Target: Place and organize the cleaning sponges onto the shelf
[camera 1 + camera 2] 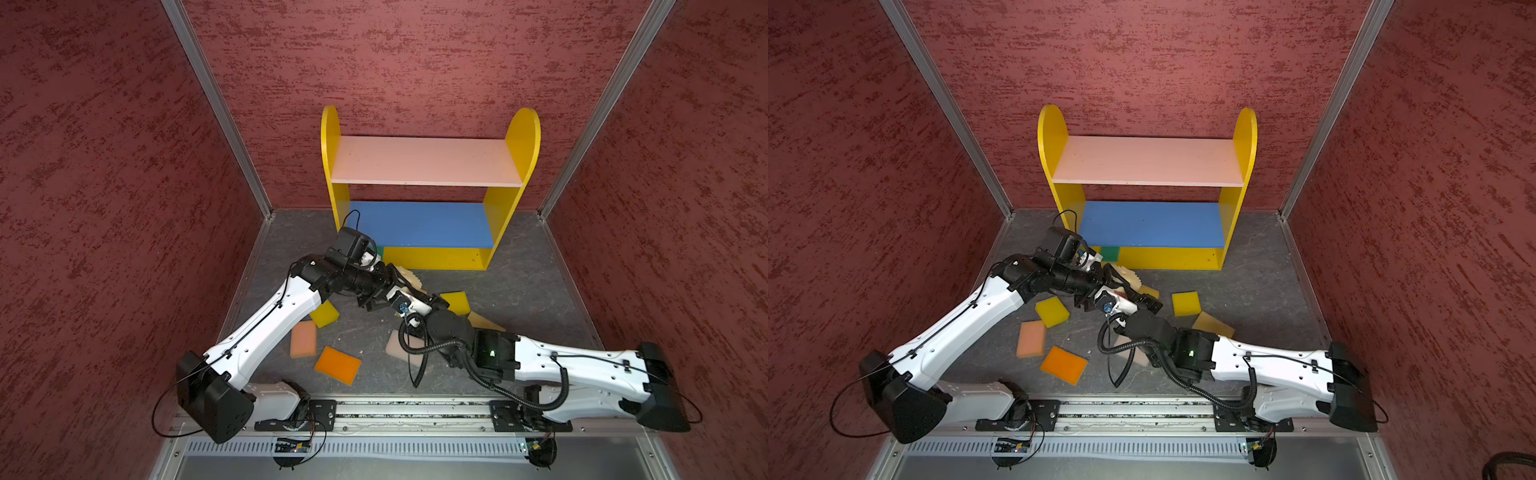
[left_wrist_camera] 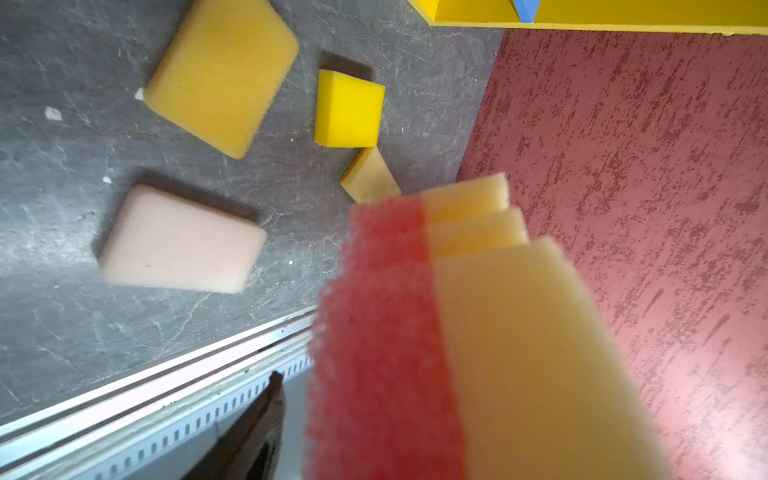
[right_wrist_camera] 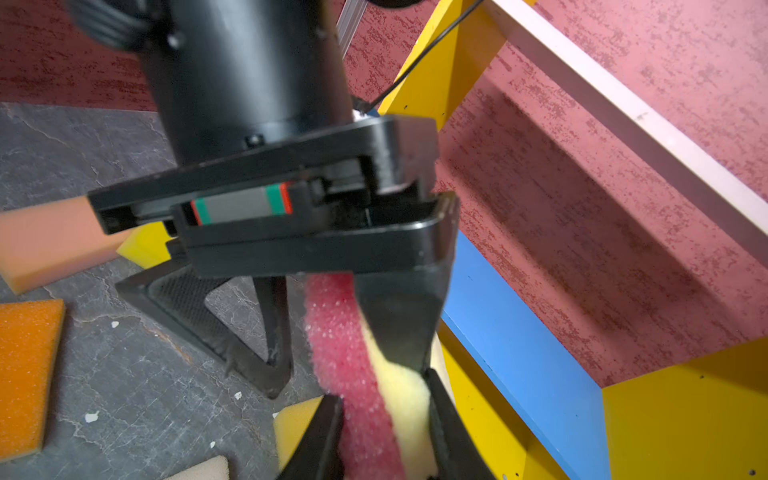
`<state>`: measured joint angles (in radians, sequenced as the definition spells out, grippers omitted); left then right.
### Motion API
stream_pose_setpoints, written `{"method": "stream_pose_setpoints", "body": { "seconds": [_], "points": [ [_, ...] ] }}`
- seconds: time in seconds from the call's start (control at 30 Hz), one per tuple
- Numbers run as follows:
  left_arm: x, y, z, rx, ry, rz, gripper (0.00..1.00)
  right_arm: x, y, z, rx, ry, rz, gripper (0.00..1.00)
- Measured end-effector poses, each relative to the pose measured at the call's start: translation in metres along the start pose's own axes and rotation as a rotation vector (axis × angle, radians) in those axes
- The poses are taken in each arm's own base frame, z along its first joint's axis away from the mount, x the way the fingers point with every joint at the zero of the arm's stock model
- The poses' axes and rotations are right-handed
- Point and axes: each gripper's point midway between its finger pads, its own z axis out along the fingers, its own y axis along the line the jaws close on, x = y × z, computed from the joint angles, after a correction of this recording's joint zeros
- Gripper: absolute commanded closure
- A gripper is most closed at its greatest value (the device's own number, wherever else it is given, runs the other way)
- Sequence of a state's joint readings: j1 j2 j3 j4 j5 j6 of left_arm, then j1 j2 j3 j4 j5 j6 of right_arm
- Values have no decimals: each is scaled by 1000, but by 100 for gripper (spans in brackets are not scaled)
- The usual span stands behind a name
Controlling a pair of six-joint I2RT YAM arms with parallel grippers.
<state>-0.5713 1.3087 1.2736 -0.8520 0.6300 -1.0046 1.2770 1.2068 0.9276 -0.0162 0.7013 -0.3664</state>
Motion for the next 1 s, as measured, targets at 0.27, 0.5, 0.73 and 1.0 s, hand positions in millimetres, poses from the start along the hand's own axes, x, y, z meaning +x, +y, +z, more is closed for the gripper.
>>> {"method": "stream_pose_setpoints", "body": {
  "seconds": [0.27, 0.5, 0.73, 1.0],
  "points": [
    [-9, -13, -39, 72, -165, 115, 10, -28, -7, -6, -165, -97, 260, 90],
    [2, -42, -168, 201, -648, 369, 6, 2, -10, 7, -268, 4, 522, 92],
    [13, -36, -221, 192, -882, 471, 6, 22, 7, 23, -362, 70, 720, 92],
    [14, 7, -210, 62, -899, 500, 4, 101, -9, 67, -252, 220, 1074, 97]
  ]
}}
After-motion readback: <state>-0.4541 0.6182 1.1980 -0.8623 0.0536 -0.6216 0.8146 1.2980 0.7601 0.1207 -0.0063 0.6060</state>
